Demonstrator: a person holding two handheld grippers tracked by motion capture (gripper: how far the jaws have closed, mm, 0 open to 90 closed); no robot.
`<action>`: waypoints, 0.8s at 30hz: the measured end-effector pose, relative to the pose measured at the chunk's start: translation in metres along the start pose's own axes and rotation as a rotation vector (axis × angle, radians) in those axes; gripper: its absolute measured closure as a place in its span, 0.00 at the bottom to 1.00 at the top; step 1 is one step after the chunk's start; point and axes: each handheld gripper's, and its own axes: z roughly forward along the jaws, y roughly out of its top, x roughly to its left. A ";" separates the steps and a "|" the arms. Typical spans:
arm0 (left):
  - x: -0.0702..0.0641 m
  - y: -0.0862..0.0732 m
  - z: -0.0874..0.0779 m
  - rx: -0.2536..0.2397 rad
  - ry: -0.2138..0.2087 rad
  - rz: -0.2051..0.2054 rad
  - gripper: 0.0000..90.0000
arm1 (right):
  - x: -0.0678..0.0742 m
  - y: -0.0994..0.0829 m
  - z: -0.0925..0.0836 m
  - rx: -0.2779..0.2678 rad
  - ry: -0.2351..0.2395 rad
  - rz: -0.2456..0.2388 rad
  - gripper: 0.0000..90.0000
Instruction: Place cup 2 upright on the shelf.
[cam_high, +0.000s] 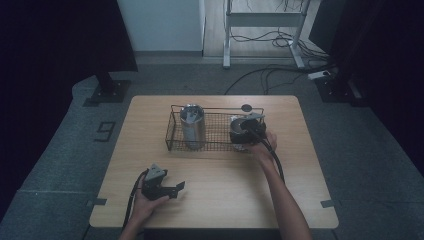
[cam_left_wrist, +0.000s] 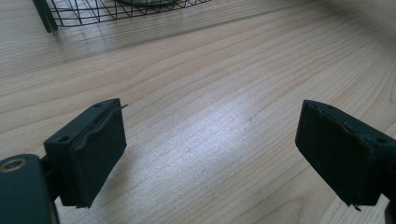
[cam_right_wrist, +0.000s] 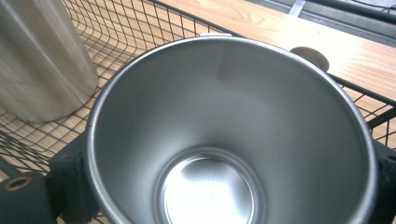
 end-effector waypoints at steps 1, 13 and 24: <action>0.000 0.000 0.000 0.000 0.001 0.000 0.10 | 0.000 0.000 0.001 0.008 -0.001 0.001 0.08; 0.000 0.000 0.000 -0.001 0.000 -0.001 0.10 | -0.011 -0.006 0.006 0.042 0.012 0.056 0.08; 0.000 0.000 0.000 0.000 -0.001 0.000 0.10 | -0.010 -0.007 0.003 0.037 0.019 0.032 0.02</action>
